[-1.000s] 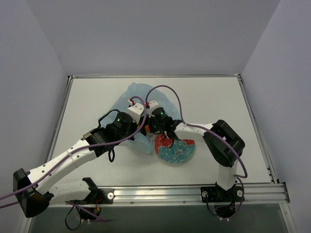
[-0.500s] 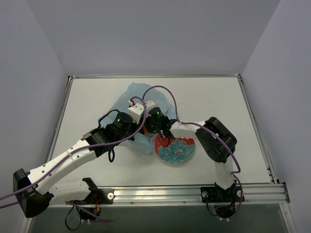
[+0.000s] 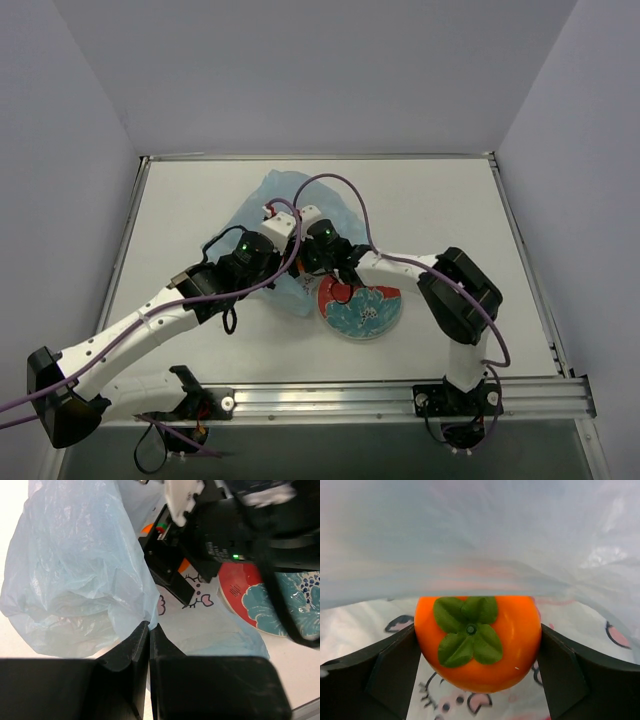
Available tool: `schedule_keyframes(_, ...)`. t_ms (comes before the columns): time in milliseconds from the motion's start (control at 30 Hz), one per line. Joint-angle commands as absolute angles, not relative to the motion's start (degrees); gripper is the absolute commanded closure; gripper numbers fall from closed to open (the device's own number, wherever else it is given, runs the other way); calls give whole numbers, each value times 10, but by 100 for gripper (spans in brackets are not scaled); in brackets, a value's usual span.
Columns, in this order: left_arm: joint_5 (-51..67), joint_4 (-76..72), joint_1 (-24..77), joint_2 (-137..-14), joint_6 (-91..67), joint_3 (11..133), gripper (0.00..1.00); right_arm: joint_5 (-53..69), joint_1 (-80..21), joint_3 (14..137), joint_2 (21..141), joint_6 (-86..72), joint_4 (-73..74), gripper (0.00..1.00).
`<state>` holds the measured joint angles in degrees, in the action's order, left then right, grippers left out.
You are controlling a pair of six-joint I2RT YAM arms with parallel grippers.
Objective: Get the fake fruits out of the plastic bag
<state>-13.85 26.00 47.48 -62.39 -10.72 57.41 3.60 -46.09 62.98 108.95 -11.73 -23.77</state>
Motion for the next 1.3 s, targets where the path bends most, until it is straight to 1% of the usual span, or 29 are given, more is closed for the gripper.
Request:
schedule_keyframes(0,-167,270,472,-621,-107,592,98,9,-476,616,1002,-116,-218,50)
schedule_keyframes(200,-206,283,472,-634,-105,595,98,-33,-487,572,906,-139,-162,48)
schedule_keyframes(233,-210,286,472,-637,-105,596,98,-39,-490,555,893,-143,-150,45)
schedule_keyframes(300,-223,288,472,-639,-105,598,98,-51,-496,535,853,-158,-132,43)
schedule_keyframes(500,-257,296,472,-635,-102,597,98,-130,-515,461,752,-208,-77,41)
schedule_keyframes(600,-285,302,472,-631,-108,597,98,-164,-521,432,709,-237,-41,37)
schedule_keyframes(700,-298,303,472,-626,-108,595,98,-198,-520,414,686,-259,-11,36)
schedule_keyframes(867,-296,296,472,-613,-105,589,98,-213,-519,405,707,-274,-5,35)
schedule_keyframes(1100,-287,293,480,-606,-100,587,98,-236,-518,423,793,-283,-7,32)
schedule_keyframes(1233,-289,295,488,-611,-101,588,98,-236,-517,433,814,-285,-11,30)
schedule_keyframes(1267,-290,298,490,-613,-103,589,98,-234,-518,433,816,-285,-13,24)
